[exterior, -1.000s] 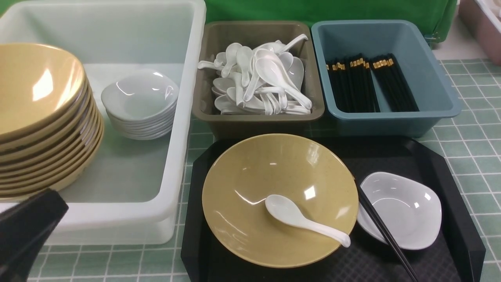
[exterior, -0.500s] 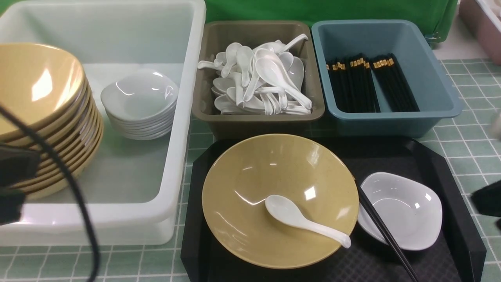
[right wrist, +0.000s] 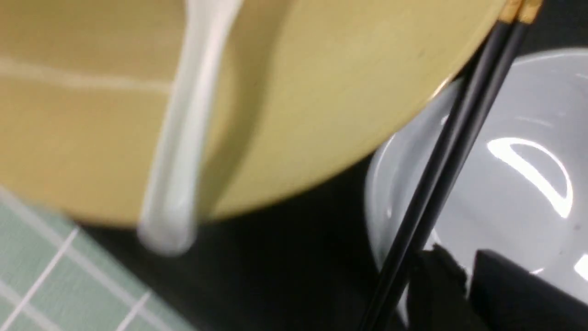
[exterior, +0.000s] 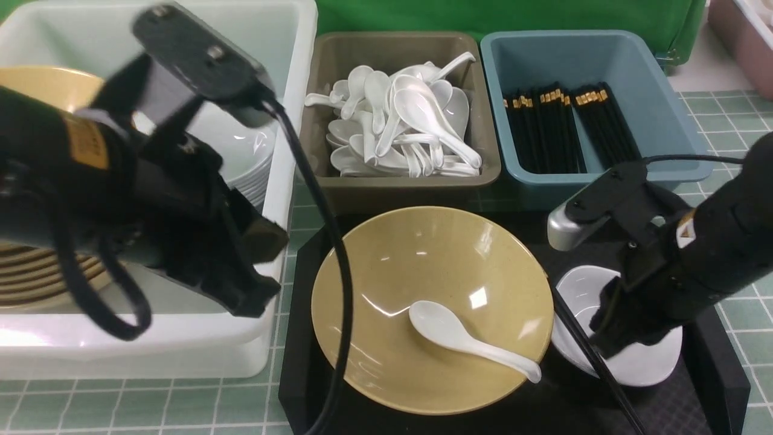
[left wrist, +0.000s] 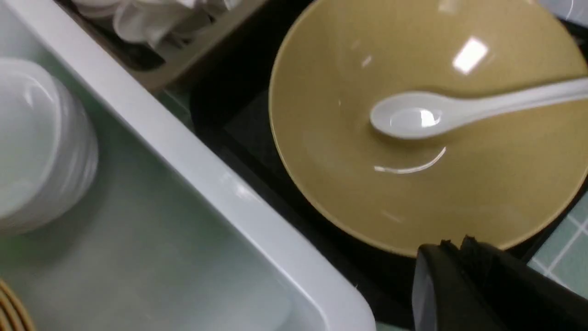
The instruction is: On blue table put chopsticks spoon bowls plates into blue grey white boxes.
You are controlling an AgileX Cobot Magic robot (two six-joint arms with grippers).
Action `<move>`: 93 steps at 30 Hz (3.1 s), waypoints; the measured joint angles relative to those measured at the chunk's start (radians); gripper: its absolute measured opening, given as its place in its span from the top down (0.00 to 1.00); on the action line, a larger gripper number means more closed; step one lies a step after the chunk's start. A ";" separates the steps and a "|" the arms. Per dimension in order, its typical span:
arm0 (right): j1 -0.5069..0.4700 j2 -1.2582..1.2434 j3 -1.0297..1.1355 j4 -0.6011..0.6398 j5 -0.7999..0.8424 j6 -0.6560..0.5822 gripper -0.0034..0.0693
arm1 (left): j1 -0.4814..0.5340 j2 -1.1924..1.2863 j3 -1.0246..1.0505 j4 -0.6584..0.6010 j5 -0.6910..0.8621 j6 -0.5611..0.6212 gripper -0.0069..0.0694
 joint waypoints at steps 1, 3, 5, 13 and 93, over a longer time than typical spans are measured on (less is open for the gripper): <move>-0.005 0.011 0.000 -0.002 -0.014 0.011 0.61 | 0.000 0.009 0.000 0.001 0.015 0.000 0.91; -0.014 0.033 0.000 -0.005 -0.036 0.023 0.49 | 0.000 0.019 0.000 0.004 0.038 0.000 0.91; -0.018 0.048 0.000 -0.005 -0.049 0.026 0.42 | 0.000 0.024 0.000 0.005 0.053 0.000 0.91; -0.021 0.128 -0.007 -0.005 -0.080 0.039 0.33 | 0.000 0.027 0.000 0.012 0.054 0.000 0.91; -0.220 0.412 -0.728 -0.007 -0.386 0.235 0.74 | -0.002 0.257 -0.312 -0.074 -0.506 -0.003 0.91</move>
